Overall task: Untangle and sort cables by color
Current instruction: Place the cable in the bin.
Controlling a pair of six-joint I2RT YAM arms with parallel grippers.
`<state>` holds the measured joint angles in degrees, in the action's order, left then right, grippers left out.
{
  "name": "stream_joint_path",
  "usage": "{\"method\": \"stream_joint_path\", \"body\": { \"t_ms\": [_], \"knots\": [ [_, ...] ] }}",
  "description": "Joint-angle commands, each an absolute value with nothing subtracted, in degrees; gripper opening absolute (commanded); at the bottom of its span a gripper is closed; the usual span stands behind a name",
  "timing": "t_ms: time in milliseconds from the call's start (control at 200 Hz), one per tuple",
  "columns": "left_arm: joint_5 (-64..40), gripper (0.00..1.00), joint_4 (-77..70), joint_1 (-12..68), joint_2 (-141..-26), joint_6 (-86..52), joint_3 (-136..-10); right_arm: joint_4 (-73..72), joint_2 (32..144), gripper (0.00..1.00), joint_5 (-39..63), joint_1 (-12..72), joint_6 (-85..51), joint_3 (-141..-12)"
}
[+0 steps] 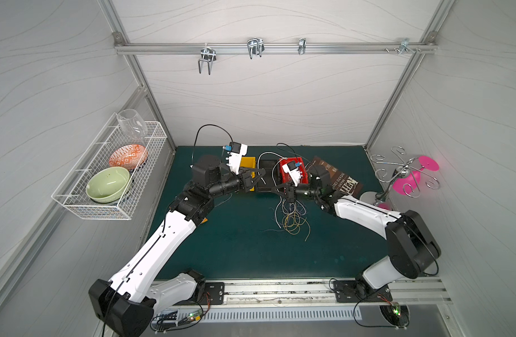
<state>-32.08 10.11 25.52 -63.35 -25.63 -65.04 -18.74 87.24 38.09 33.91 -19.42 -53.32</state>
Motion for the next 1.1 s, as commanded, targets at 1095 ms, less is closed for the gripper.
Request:
{"method": "stream_joint_path", "body": {
  "t_ms": [1095],
  "knots": [
    [-39.5, 0.1, 11.5, 27.9, -132.7, -28.9, -112.5, 7.9, 92.2, 0.0, 15.0, 14.9, -7.9, -70.9]
  ]
}}
